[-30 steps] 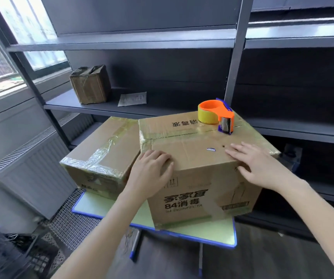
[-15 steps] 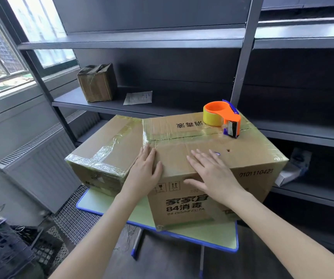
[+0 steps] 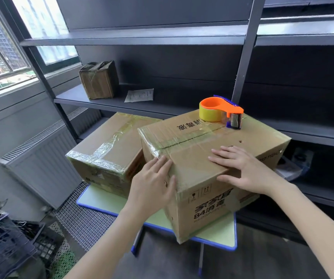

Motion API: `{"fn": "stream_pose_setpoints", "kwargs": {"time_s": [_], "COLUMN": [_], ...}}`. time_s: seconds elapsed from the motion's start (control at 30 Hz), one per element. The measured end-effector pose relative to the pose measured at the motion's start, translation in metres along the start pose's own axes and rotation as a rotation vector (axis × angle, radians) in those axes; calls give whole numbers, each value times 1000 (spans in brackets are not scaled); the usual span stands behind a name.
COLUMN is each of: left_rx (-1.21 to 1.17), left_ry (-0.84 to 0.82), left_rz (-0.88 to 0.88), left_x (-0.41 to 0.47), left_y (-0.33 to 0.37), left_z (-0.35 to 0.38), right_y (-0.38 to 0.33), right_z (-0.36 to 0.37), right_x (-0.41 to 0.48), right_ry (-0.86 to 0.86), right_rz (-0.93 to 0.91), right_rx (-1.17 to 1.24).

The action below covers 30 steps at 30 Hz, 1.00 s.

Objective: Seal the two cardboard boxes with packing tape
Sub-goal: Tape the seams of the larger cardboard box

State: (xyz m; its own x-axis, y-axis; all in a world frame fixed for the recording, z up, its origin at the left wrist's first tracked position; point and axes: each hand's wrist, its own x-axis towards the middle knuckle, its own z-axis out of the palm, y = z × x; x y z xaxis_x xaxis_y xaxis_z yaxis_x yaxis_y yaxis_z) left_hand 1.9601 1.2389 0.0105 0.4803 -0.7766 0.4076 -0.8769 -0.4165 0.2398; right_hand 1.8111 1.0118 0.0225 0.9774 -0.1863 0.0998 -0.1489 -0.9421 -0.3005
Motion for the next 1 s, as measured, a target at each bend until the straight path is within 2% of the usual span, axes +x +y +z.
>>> {"fn": "stream_pose_setpoints", "kwargs": {"time_s": [0.13,0.3,0.43,0.6,0.77,0.9,1.0], "left_rx": [-12,-39,-157,-143,-79,-121,-185], "left_ry": [19,-28,36,75,218,214,187], "left_rz": [126,120,115,172,285,287,316], "left_x": [13,26,26,25,21,25,29], "left_y": [-29,-49,-52,-49,-39,-25,-11], "left_z": [-2,11,11,11,15,18,21], "right_y": [-24,-89,-110,-100,-70,-41,-16], "right_z": [6,38,52,52,37,25,15], "right_x": [6,17,26,17,-4,-18,-28], "right_ry": [-13,-45,21,50,52,13,8], "right_rz": [57,31,-5,-78,-184,-118,-42], "right_rx": [-133,-161,-191,-203,-125,50,75]}}
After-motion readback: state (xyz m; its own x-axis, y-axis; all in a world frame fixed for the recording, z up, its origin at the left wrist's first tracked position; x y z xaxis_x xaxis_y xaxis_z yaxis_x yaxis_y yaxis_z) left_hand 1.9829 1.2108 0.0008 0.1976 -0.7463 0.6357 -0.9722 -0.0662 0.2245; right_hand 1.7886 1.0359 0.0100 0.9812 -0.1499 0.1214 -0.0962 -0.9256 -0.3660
